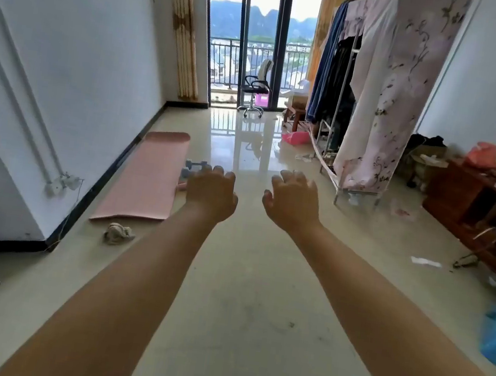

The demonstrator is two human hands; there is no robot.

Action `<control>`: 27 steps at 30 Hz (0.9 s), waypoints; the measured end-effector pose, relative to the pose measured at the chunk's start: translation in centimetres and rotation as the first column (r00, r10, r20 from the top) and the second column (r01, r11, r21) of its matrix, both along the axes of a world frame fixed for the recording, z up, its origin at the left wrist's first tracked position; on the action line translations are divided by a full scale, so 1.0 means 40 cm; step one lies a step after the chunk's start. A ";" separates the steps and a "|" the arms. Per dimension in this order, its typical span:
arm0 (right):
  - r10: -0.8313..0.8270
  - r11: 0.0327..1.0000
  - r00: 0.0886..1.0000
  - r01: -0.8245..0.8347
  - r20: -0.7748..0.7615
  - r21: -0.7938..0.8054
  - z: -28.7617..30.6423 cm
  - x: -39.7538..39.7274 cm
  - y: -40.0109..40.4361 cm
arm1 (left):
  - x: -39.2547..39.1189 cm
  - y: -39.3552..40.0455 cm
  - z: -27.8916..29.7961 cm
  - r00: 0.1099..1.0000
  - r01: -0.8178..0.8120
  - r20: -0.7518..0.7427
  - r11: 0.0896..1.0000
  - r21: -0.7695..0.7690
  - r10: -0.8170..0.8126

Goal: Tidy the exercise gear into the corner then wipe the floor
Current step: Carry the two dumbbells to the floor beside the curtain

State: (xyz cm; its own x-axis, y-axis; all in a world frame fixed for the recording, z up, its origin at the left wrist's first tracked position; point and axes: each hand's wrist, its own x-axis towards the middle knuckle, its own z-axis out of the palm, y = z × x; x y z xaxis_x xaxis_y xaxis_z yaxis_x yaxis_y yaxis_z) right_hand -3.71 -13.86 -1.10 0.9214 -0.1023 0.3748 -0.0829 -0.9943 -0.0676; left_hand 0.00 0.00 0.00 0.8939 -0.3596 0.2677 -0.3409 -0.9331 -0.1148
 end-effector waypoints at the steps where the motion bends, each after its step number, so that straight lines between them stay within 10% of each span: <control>1: -0.020 1.000 0.998 0.020 -0.068 -0.005 -0.024 0.027 -0.002 | 0.028 -0.004 -0.023 0.997 -0.029 -0.064 0.999 0.016 0.030; 27: -0.038 0.970 0.786 0.177 -0.617 0.165 -0.517 1.668 -0.205 | 1.683 -0.176 -0.498 0.770 -0.079 -0.625 0.991 0.108 0.130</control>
State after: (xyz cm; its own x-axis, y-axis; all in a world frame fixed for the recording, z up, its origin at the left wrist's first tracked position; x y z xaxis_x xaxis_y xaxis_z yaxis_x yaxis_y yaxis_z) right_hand 63.00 -22.04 -21.80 0.9282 -0.2238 -0.2974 -0.2808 -0.9454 -0.1652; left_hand 67.32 -7.04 -19.91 0.8862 -0.2494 -0.3905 -0.2612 -0.9650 0.0235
